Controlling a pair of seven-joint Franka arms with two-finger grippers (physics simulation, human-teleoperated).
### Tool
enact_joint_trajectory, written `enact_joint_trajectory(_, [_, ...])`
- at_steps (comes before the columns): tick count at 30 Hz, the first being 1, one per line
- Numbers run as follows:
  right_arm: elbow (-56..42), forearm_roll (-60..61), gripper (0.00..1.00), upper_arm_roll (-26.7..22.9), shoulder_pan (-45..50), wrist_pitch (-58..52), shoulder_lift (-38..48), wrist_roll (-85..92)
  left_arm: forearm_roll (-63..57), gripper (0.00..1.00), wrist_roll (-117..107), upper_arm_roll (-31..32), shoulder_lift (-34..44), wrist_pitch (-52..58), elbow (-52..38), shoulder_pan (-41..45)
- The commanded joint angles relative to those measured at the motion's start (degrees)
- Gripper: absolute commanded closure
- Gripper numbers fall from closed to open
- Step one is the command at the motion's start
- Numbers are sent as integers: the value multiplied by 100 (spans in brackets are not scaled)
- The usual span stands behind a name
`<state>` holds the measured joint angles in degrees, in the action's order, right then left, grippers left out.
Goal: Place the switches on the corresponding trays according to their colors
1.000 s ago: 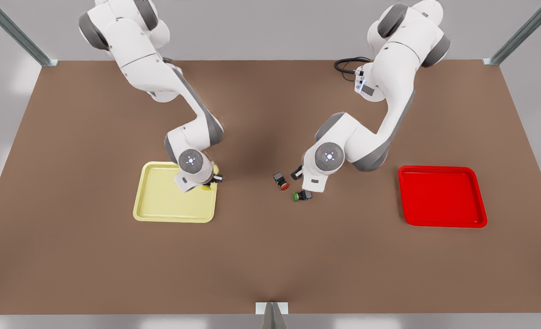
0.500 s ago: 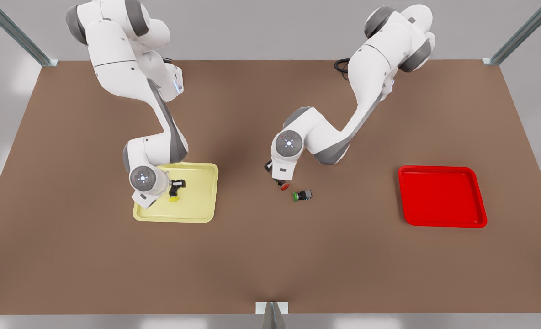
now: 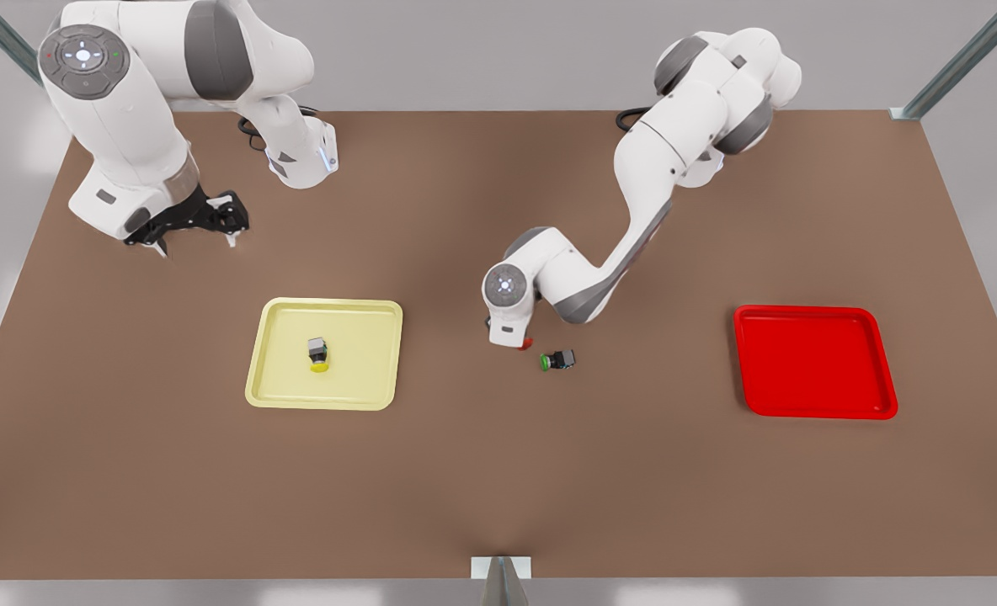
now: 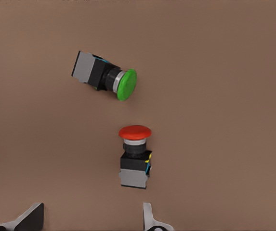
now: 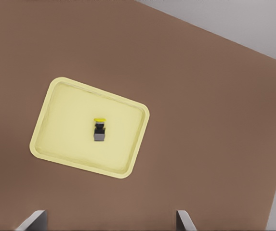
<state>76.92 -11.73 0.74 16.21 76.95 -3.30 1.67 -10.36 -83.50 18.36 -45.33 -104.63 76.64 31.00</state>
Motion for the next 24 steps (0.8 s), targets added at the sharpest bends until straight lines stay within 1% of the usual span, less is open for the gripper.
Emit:
enact_joint_trajectory(1, [-2, -5, 0, 5, 40, -48, -4, 0, -45, 1, 0, -34, -2, -13, 0, 37])
enact_joint_trajectory(7, [-2, 4, 0, 14, 32, -128, -13, 0, 34, 1, -88, -79, -345, -1393, -18, 222])
enact_joint_trajectory(9, [7, 13, 0, 14, 41, -128, -22, 0, -10, 1, -70, -96, -327, -1218, 44, 222])
enact_joint_trajectory(11, [16, 30, 0, 23, 49, -128, -30, -264, -28, 1, -44, -430, -239, -1042, 141, 486])
enact_joint_trajectory(12, [16, 13, 0, 128, 49, -128, -39, -352, -28, 1, -9, -737, -195, -936, 167, 687])
enact_joint_trajectory(20, [7, -14, 0, 383, 84, -137, -48, -264, -28, 1, -26, -790, -186, -1024, 272, 741])
enact_joint_trajectory(21, [7, -14, 0, 392, 84, -146, -48, -264, -36, 1, -26, -878, -213, -1033, 281, 749])
enact_joint_trajectory(24, [16, -14, 0, 436, 93, -146, -48, -273, -45, 1, -35, -887, -248, -1051, 360, 732])
